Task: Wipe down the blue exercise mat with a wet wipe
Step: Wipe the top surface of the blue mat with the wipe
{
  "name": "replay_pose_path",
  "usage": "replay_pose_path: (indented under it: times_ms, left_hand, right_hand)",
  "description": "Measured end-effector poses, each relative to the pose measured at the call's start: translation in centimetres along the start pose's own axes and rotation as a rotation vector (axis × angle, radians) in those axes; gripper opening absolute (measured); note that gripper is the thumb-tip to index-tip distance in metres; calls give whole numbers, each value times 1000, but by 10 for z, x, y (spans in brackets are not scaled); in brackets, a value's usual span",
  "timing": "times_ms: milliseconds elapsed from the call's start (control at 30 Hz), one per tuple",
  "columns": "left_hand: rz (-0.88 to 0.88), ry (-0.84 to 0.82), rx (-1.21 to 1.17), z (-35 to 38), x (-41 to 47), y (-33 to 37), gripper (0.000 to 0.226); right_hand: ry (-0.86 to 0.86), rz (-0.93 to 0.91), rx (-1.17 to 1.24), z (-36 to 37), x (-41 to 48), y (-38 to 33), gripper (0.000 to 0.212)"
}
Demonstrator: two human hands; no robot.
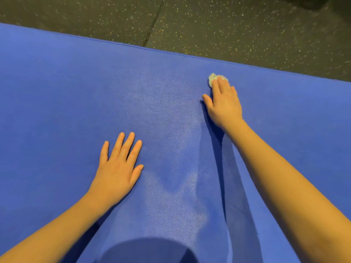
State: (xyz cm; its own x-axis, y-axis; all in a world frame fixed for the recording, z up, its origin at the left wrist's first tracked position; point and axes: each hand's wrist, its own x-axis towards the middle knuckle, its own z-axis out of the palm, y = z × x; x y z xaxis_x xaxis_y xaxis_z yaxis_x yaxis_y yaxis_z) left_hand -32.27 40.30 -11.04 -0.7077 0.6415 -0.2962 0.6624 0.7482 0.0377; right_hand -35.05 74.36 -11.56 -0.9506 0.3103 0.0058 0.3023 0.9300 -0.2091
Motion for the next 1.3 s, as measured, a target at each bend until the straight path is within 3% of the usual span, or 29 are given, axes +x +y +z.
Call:
replay_pose_path:
  times_ms: [67, 167, 233, 333, 433, 533, 633, 800, 900, 1000, 1167, 1233, 1300]
  left_hand:
    - [-8, 2, -4, 1, 0, 1, 72]
    - [-19, 14, -12, 1, 0, 2, 72]
    - [-33, 18, -20, 0, -1, 4, 73]
    - [-1, 18, -41, 1, -14, 12, 73]
    - [40, -11, -50, 6, -30, 24, 69]
    - [32, -6, -54, 8, -32, 23, 68]
    - [39, -3, -48, 6, -31, 21, 69]
    - [19, -19, -37, 3, -31, 24, 72]
    - [6, -50, -43, 1, -38, 29, 74]
    - [13, -75, -58, 3, -54, 35, 73]
    - [14, -84, -69, 5, -71, 38, 71]
    - [11, -87, -74, 5, -71, 38, 73]
    - [-7, -92, -86, 6, -71, 39, 75]
  right_hand:
    - [18, 89, 88, 1, -9, -13, 69]
    - [-74, -110, 188, 10, -52, -44, 73]
    - [-133, -228, 131, 11, -75, -42, 75]
    - [-52, -79, 73, 8, -78, -21, 69]
    - [-10, 76, 198, 8, -83, -31, 68]
    - [-113, -47, 268, 10, -114, -56, 71]
    - [-112, -174, 150, 4, -126, -38, 66]
    - [-44, 147, 214, 3, -127, -27, 65]
    - [-128, -14, 276, 5, -154, -56, 69]
    - [-149, -171, 162, 5, -169, -44, 67]
    - [-64, 92, 252, 3, -170, -40, 63]
    - [-90, 69, 371, 2, -185, -62, 62]
    - [-171, -88, 420, 2, -212, -77, 60]
